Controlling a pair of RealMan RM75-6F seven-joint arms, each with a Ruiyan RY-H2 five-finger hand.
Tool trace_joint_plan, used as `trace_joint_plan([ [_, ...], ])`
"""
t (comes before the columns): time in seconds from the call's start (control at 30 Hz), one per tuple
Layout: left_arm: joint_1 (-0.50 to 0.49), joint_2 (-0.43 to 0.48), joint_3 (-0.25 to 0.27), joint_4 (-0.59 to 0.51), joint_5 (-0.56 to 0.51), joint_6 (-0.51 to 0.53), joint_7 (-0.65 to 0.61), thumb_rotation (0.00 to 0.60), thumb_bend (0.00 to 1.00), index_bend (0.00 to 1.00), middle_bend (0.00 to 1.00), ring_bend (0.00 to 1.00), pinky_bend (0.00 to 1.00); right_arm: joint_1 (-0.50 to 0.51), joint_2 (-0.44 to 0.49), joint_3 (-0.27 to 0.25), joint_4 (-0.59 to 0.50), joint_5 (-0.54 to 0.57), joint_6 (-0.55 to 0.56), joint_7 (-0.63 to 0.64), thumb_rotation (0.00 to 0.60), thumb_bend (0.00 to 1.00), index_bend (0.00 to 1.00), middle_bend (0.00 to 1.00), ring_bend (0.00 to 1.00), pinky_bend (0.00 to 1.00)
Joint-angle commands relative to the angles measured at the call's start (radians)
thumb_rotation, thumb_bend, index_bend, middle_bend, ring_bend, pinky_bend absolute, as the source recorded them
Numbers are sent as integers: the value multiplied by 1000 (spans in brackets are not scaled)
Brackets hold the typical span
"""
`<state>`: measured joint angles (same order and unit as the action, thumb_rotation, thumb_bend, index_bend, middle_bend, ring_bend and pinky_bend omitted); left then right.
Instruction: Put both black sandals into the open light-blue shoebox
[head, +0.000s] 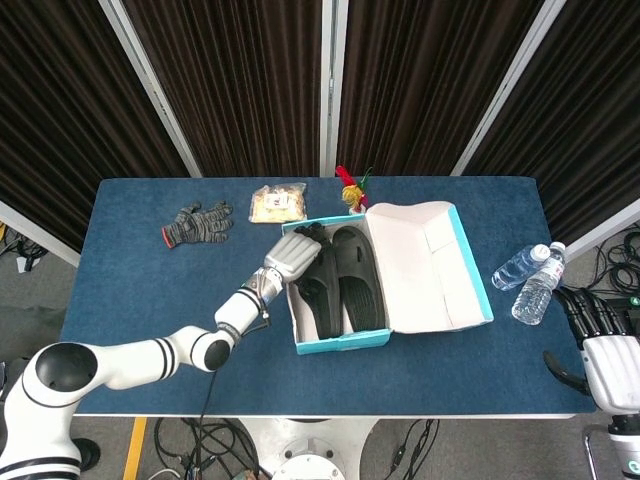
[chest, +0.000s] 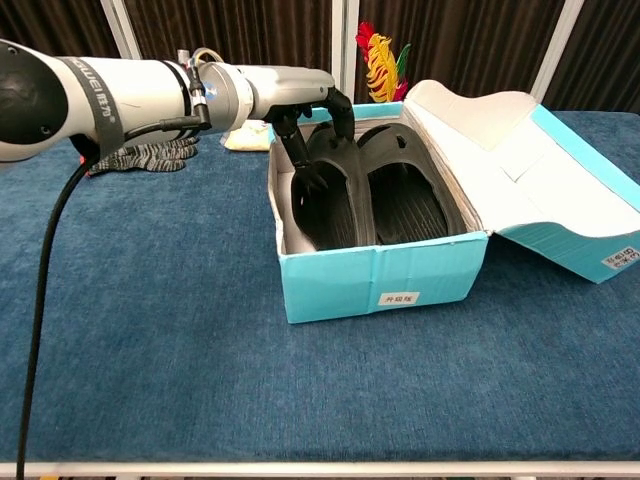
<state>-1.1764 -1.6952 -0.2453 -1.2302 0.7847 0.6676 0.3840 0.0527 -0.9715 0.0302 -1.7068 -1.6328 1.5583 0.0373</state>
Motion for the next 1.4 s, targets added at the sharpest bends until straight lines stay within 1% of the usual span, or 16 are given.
trace_joint_plan([
  [0.03, 38, 26, -26, -60, 28, 68, -61, 522, 0, 289, 263, 27, 164, -3, 2, 0, 0, -1, 6, 1, 600, 207, 9, 85, 0, 126],
  [0.13, 107, 69, -54, -133, 116, 158, -171, 522, 0, 285, 263, 27, 164, -8, 6, 1, 1, 1, 13, 7, 600, 206, 10, 85, 0, 126],
  [0.2, 157, 106, -56, -173, 176, 212, -236, 521, 0, 280, 264, 27, 165, -9, 8, 1, 4, 4, 13, 16, 600, 207, 10, 85, 0, 126],
  [0.27, 219, 157, -47, -214, 228, 271, -298, 522, 0, 279, 264, 27, 165, -8, 10, 0, 11, 9, 6, 40, 600, 207, 10, 85, 0, 126],
  [0.37, 316, 234, -19, -257, 278, 351, -367, 528, 0, 280, 264, 27, 166, -7, 10, -2, 25, 25, -10, 65, 600, 207, 10, 85, 0, 126],
  [0.47, 414, 298, 15, -268, 308, 423, -432, 595, 0, 282, 264, 31, 166, -2, 2, -3, 43, 45, -33, 90, 600, 207, 10, 85, 0, 126],
  [0.57, 502, 349, 60, -260, 338, 479, -479, 600, 0, 284, 264, 84, 166, 9, -9, 0, 65, 66, -62, 116, 600, 207, 10, 83, 0, 126],
  [0.63, 557, 381, 101, -248, 362, 508, -486, 600, 0, 284, 264, 99, 166, 15, -21, 3, 82, 81, -80, 114, 600, 205, 10, 81, 0, 127],
  [0.73, 636, 408, 148, -236, 387, 564, -494, 600, 0, 285, 264, 100, 166, 20, -41, 4, 94, 99, -100, 97, 600, 205, 10, 72, 0, 114],
  [0.87, 733, 424, 193, -231, 413, 649, -501, 600, 0, 285, 264, 100, 165, 14, -68, 6, 102, 108, -92, 65, 600, 205, 10, 56, 0, 63],
  [1.03, 841, 428, 231, -262, 452, 775, -451, 600, 0, 285, 264, 99, 165, -8, -100, 3, 114, 94, -45, 43, 600, 207, 9, 55, 0, 54],
  [1.23, 938, 444, 278, -340, 509, 875, -377, 600, 0, 285, 264, 99, 164, -32, -121, -19, 123, 60, -11, 58, 600, 206, 9, 56, 0, 49],
  [1.4, 1001, 437, 283, -395, 551, 953, -363, 600, 0, 285, 264, 100, 164, -38, -134, -27, 138, 43, -2, 91, 600, 207, 9, 61, 0, 49],
])
